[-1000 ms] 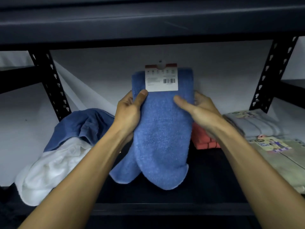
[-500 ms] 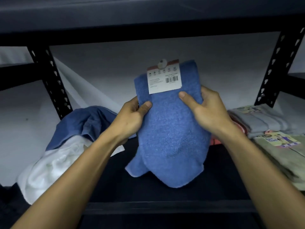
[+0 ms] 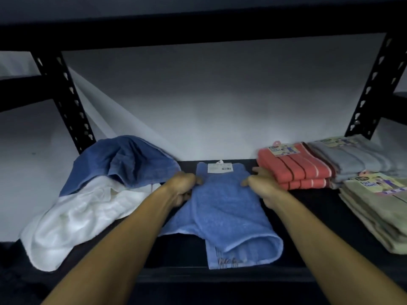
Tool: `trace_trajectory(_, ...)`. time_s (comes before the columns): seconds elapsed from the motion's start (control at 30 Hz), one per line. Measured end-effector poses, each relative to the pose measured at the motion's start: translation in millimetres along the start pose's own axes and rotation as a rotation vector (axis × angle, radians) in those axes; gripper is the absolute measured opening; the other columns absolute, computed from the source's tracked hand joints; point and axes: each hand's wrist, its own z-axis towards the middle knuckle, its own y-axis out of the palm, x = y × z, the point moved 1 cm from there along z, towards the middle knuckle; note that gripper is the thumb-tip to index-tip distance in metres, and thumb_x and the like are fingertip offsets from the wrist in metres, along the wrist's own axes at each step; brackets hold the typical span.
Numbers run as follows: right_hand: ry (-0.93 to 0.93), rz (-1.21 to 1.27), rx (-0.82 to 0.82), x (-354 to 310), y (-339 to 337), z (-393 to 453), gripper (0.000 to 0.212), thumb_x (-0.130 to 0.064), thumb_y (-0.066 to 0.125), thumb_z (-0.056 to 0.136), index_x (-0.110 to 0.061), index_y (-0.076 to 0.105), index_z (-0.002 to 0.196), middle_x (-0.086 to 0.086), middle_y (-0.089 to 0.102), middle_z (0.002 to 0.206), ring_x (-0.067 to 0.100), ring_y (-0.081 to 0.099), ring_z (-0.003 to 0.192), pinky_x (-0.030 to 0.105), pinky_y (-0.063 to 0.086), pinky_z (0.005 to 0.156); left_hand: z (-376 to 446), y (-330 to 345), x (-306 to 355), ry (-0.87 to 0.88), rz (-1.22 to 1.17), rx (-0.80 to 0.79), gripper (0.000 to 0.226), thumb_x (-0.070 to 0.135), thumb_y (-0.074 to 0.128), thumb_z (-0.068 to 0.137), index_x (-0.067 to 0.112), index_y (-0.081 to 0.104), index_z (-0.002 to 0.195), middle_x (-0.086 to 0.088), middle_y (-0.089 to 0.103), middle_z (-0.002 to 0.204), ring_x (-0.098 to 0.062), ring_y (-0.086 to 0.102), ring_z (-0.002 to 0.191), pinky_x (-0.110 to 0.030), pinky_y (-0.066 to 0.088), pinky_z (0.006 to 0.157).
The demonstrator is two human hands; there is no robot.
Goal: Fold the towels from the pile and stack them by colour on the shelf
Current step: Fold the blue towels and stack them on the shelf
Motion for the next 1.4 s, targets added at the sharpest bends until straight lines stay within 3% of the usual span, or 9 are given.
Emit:
trace_trajectory(0.13, -0.068, -0.017, 0.042, 11, 1, 12, 0.073, 0.006, 0.057, 0.083, -0.013, 0.031, 0.149, 0.009, 0.041, 0.147, 0.019, 0.05, 0.112, 0.025, 0.047, 0.073, 10, -3, -3, 0.044, -0.029, 0.034, 0.011, 0.0, 0.062, 0.082, 0.005, 0.057, 0.074, -0.007, 0.051, 0.063, -0.02, 0.047, 0.05, -0.027, 0.037, 0.049)
trace_trajectory(0.33, -0.525, -0.64, 0.201, 9, 0, -15, 0.052, -0.026, 0.061, 0.091, -0.014, 0.046, 0.139, 0.009, 0.055, 0.13, 0.026, 0.052, 0.119, 0.039, 0.043, 0.102, 4, -6, -1, 0.228, 0.307, 0.189, 0.038, 0.032, 0.066, 0.092, 0.011, 0.057, 0.122, -0.006, 0.066, 0.115, -0.021, 0.062, 0.1, -0.031, 0.051, 0.088)
trace_trajectory(0.53, -0.891, -0.74, -0.298, 12, -7, -101, 0.071, -0.074, 0.064, 0.067, -0.041, 0.053, 0.129, -0.028, 0.048, 0.113, -0.006, 0.045, 0.107, 0.02, 0.044, 0.087, -94, -1, -19, 0.872, 0.596, 0.422, 0.01, 0.028, 0.057, 0.093, 0.026, 0.066, 0.089, 0.014, 0.066, 0.08, -0.006, 0.06, 0.075, -0.025, 0.046, 0.068)
trace_trajectory(0.67, -0.951, -0.933, -0.348, 28, -12, -94, 0.05, -0.048, 0.068, 0.082, -0.04, 0.055, 0.13, -0.024, 0.046, 0.114, -0.007, 0.042, 0.103, 0.023, 0.043, 0.086, -132, 2, -68, 1.195, 0.857, 0.132, 0.012, 0.032, 0.06, 0.092, 0.025, 0.068, 0.086, 0.015, 0.063, 0.085, -0.004, 0.058, 0.078, -0.028, 0.05, 0.067)
trace_trajectory(0.77, -0.999, -0.657, -0.21, 30, -14, -85, 0.022, -0.018, 0.064, 0.086, -0.028, 0.072, 0.103, -0.018, 0.062, 0.098, -0.001, 0.059, 0.089, 0.03, 0.05, 0.078, -129, 0, -92, 1.279, 1.093, 0.0, 0.021, 0.041, 0.061, 0.095, 0.025, 0.071, 0.103, 0.015, 0.063, 0.103, -0.005, 0.059, 0.096, -0.027, 0.054, 0.074)
trace_trajectory(0.97, -0.662, -0.053, 0.248, 7, -47, -85, 0.025, -0.001, 0.058, 0.09, -0.024, 0.063, 0.098, -0.013, 0.067, 0.087, 0.0, 0.065, 0.077, 0.018, 0.052, 0.07, -129, -5, -99, 1.358, 1.18, 0.028, 0.028, 0.042, 0.06, 0.097, 0.02, 0.074, 0.107, 0.008, 0.066, 0.107, -0.009, 0.061, 0.097, -0.029, 0.055, 0.073)
trace_trajectory(1.17, -0.366, -0.591, 0.468, 42, -71, -91, 0.04, -0.007, 0.062, 0.085, -0.011, 0.05, 0.123, 0.017, 0.058, 0.111, 0.036, 0.06, 0.09, 0.042, 0.05, 0.071, -134, -19, -98, 1.301, 1.171, 0.071, 0.023, 0.036, 0.059, 0.097, 0.021, 0.077, 0.098, 0.012, 0.069, 0.102, -0.005, 0.063, 0.09, -0.024, 0.055, 0.07)
trace_trajectory(1.27, -0.615, -0.969, 0.422, 54, -53, -103, 0.073, 0.0, 0.072, 0.069, -0.01, 0.045, 0.136, 0.02, 0.043, 0.132, 0.039, 0.043, 0.115, 0.047, 0.049, 0.07, -135, -19, -98, 1.295, 1.188, 0.076, 0.024, 0.036, 0.058, 0.097, 0.02, 0.077, 0.097, 0.012, 0.07, 0.101, -0.007, 0.064, 0.088, -0.024, 0.054, 0.067)
trace_trajectory(1.4, -1.218, -1.261, 0.039, 48, -25, -99, 0.077, -0.001, 0.078, 0.056, -0.017, 0.058, 0.129, 0.011, 0.05, 0.135, 0.03, 0.045, 0.127, 0.045, 0.038, 0.106, -135, -20, -94, 1.272, 1.213, 0.045, 0.022, 0.036, 0.057, 0.096, 0.024, 0.076, 0.099, 0.013, 0.069, 0.1, -0.006, 0.064, 0.086, -0.023, 0.053, 0.062)
